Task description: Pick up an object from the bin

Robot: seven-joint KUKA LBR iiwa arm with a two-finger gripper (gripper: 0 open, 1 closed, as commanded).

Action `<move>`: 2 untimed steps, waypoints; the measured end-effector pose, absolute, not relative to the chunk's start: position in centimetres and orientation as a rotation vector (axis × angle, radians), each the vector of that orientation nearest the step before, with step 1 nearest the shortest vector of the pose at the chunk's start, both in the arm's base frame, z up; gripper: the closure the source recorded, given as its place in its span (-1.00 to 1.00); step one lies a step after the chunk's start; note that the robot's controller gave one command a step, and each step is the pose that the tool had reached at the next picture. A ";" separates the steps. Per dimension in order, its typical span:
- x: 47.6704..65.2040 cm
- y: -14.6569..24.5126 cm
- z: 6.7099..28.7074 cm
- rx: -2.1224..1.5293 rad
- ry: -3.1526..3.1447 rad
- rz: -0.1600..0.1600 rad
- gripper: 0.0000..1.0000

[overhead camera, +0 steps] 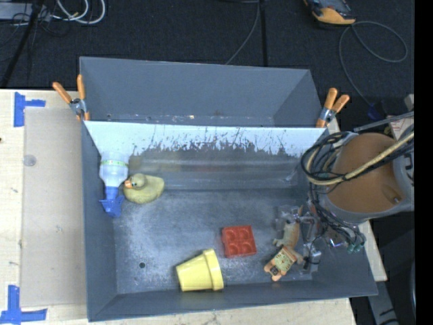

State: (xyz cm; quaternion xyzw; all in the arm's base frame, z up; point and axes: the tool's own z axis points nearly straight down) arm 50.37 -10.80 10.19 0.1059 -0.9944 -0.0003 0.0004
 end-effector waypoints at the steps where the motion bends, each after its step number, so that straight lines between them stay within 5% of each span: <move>1: 49.6 -10.1 7.5 0.617 -3.069 -0.010 -1.00; 2: 48.8 -9.6 10.6 0.912 -3.003 -0.004 -1.00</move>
Offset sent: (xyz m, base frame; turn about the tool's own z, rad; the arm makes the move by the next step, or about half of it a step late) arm -0.0181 0.0122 0.0140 -0.4002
